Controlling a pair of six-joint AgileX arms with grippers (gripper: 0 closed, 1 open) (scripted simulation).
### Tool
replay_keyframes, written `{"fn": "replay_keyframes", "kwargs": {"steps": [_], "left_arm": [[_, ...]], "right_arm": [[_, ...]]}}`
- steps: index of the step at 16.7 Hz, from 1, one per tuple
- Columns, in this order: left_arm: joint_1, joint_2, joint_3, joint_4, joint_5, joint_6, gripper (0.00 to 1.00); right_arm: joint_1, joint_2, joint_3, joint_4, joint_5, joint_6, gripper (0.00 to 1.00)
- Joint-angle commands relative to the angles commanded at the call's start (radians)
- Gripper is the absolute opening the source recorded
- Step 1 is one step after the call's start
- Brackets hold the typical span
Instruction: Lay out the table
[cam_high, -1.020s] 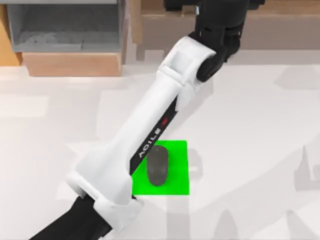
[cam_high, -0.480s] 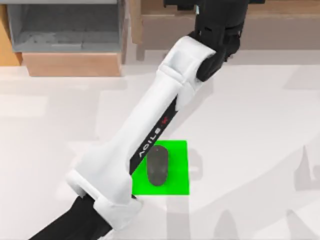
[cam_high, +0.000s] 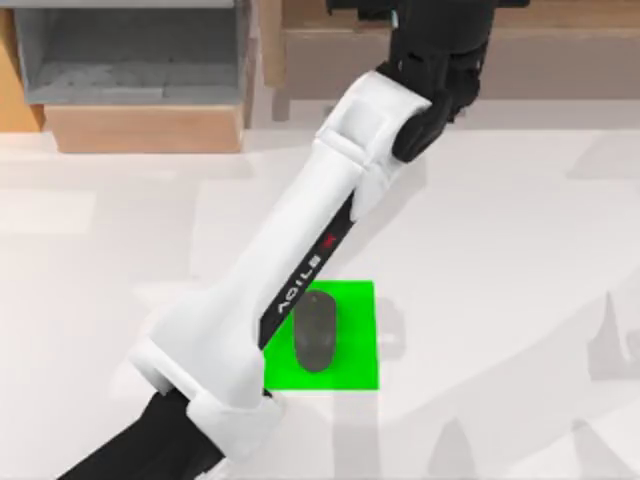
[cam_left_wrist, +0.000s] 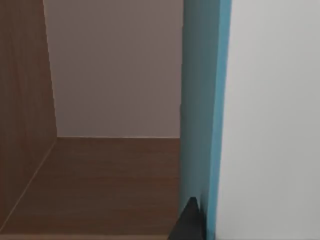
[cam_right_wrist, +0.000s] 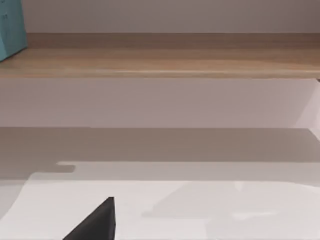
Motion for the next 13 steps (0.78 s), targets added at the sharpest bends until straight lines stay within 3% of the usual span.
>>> {"fn": "replay_keyframes", "kwargs": {"steps": [7,13], "left_arm": [[-0.003,0.003,0.004,-0.004,-0.004,0.0,0.0],[-0.052,0.04,0.173,-0.133,-0.048,0.0,0.0]], "right_arm": [[0.0,0.0,0.0,0.0,0.0,0.0,1.0],[0.0,0.0,0.0,0.0,0.0,0.0,1.0]]}}
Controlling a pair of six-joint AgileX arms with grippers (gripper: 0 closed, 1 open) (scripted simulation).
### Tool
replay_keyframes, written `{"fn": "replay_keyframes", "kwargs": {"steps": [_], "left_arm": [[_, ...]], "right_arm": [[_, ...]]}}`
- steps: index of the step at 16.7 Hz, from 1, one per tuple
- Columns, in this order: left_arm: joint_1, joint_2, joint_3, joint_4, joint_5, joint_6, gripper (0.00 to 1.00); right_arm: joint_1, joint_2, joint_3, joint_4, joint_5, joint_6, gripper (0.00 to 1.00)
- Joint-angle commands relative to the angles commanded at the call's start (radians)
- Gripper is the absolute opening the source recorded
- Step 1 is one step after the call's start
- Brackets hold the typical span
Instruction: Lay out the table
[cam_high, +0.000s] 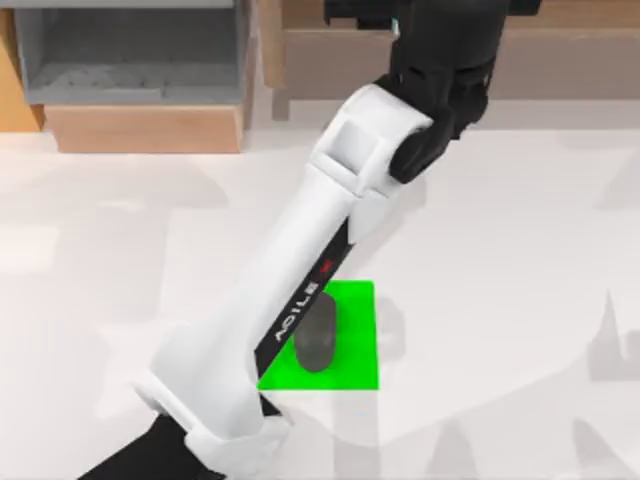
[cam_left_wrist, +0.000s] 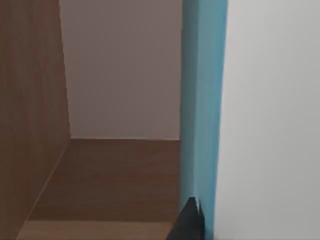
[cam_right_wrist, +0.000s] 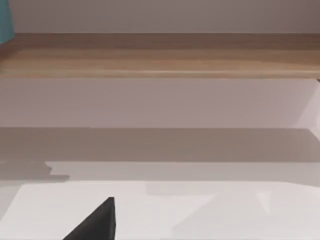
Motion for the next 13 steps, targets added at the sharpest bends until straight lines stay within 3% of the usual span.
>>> {"fn": "replay_keyframes", "kwargs": {"steps": [8,13], "left_arm": [[-0.002,-0.03,-0.033,-0.011,-0.008,0.034,0.0],[-0.019,-0.194,-0.308,-0.003,-0.019,0.218,0.0]], "right_arm": [[0.0,0.0,0.0,0.0,0.0,0.0,1.0],[0.0,0.0,0.0,0.0,0.0,0.0,1.0]]}}
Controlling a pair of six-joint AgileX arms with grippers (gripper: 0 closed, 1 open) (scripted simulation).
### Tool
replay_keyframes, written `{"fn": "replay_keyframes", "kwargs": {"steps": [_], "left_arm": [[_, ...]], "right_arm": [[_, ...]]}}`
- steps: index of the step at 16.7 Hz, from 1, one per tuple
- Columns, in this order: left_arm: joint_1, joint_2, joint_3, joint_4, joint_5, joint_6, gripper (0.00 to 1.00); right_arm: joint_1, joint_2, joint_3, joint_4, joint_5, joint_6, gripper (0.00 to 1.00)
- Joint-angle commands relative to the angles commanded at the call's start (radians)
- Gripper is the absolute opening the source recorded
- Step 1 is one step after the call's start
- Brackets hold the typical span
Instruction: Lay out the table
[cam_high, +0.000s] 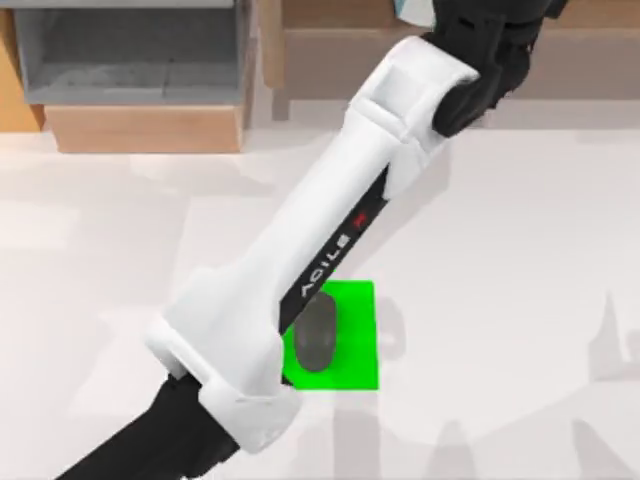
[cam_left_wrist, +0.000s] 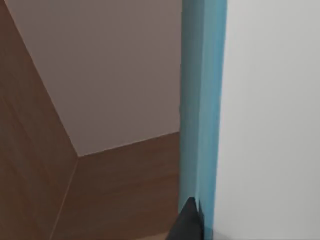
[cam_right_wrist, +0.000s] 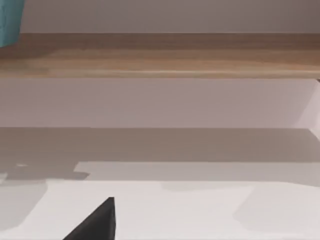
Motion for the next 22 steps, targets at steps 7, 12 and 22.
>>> {"fn": "replay_keyframes", "kwargs": {"steps": [7,12,22], "left_arm": [[-0.038,-0.397,-0.688,0.083,0.054,0.361,0.0],[-0.074,-0.749,-1.291,0.216,0.147,0.6,0.0],[-0.024,-1.401,-2.397,0.612,0.35,0.935,0.0]], "right_arm": [[0.0,0.0,0.0,0.0,0.0,0.0,1.0],[0.0,0.0,0.0,0.0,0.0,0.0,1.0],[0.0,0.0,0.0,0.0,0.0,0.0,1.0]]}}
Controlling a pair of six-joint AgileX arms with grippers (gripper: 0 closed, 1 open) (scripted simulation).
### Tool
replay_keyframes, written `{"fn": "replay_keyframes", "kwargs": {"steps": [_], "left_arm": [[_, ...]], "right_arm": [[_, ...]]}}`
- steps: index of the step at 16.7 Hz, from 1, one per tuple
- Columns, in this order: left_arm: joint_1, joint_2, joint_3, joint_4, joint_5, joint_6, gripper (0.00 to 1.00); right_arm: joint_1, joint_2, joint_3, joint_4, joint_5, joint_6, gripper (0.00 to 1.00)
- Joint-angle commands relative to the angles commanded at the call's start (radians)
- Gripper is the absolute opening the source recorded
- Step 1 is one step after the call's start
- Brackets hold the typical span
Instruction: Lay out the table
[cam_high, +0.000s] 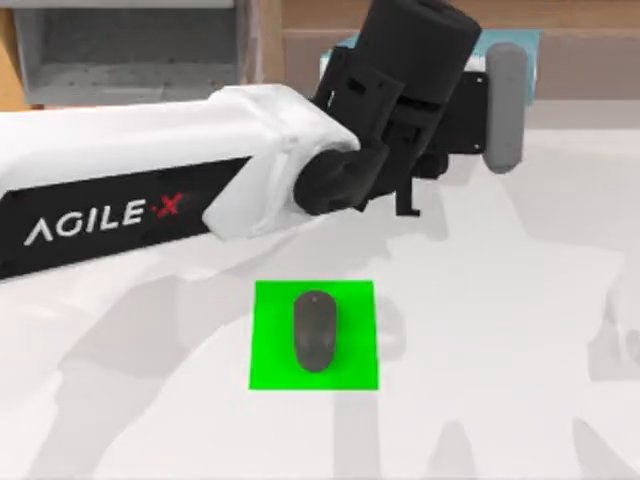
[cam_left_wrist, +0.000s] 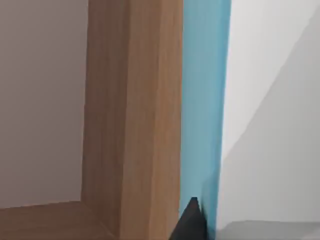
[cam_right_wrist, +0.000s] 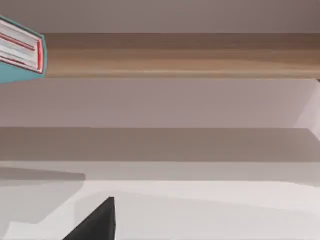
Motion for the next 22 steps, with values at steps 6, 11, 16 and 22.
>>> {"fn": "replay_keyframes", "kwargs": {"steps": [6,11,16,22], "left_arm": [[0.162,-0.215,-0.451,0.264,0.092,0.124,0.0],[0.343,-0.281,-0.658,0.466,0.141,0.217,0.0],[0.503,-0.25,-0.718,0.634,0.18,0.304,0.0],[0.605,-0.121,-0.649,0.762,0.226,0.376,0.0]], "right_arm": [[0.0,0.0,0.0,0.0,0.0,0.0,1.0],[0.0,0.0,0.0,0.0,0.0,0.0,1.0],[0.0,0.0,0.0,0.0,0.0,0.0,1.0],[0.0,0.0,0.0,0.0,0.0,0.0,1.0]]}}
